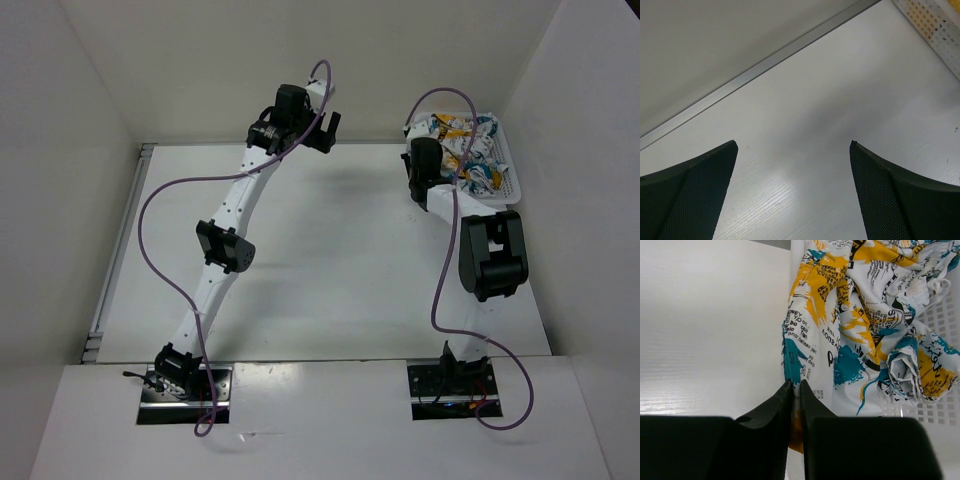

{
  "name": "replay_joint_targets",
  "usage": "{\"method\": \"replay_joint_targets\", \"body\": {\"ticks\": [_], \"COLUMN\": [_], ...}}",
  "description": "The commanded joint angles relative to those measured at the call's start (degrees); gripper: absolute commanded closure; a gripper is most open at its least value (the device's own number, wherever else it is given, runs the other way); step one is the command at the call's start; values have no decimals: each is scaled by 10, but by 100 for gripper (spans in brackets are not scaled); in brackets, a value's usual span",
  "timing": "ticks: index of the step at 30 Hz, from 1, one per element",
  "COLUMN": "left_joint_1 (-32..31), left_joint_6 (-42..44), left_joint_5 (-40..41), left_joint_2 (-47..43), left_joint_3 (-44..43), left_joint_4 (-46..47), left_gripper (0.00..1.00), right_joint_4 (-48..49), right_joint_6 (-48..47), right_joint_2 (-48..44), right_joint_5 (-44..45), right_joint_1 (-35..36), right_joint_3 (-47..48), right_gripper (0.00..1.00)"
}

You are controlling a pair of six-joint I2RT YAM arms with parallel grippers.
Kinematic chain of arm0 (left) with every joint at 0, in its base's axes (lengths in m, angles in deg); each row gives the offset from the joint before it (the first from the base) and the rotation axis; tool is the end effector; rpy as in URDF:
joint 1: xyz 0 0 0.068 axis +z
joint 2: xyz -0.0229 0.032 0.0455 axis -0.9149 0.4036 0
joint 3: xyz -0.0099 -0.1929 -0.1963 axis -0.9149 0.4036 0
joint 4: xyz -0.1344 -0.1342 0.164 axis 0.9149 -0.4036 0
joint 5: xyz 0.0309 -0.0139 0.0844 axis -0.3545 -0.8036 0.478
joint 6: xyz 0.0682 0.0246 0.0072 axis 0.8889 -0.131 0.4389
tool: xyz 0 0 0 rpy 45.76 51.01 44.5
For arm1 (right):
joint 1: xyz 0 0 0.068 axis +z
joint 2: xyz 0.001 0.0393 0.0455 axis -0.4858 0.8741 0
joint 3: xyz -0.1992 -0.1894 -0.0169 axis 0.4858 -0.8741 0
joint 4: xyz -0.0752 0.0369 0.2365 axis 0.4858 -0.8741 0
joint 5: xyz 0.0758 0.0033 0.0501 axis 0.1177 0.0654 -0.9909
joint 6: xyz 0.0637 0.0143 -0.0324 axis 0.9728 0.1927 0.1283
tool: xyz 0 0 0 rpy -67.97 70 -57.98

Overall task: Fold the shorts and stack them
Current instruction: Grab the shorts from the pile

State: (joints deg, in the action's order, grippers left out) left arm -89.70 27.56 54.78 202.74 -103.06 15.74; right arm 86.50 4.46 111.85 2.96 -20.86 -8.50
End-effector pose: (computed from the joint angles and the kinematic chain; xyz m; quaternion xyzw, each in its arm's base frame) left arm 0.5278 -0.2356 0.3204 0.1927 0.8083 -0.1511 0.5354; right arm 0.4473 0.0428 0.2310 -0.0862 0.8357 -0.1897 0.5081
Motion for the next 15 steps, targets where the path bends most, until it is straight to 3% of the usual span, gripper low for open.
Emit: {"method": "replay_joint_targets", "body": {"ticks": [1,3,15], "left_joint_1": [-2,-2,-2], "left_joint_6": [2,2,2], "left_joint_5": [-9,-9,-9], "left_joint_2": [-37,-37,-53], "left_joint_3": [-10,-10,-10], "left_joint_4": [3,3,13], "left_gripper": [1,1,1], "right_joint_4": [24,24,-35], "right_joint_6": [0,0,15], "right_joint_2": [-15,-21,-97], "right_joint_5": [3,3,43], "right_joint_1": [-4,-4,-44], "right_joint_3": [15,15,121], "right_gripper": [89,100,100]}}
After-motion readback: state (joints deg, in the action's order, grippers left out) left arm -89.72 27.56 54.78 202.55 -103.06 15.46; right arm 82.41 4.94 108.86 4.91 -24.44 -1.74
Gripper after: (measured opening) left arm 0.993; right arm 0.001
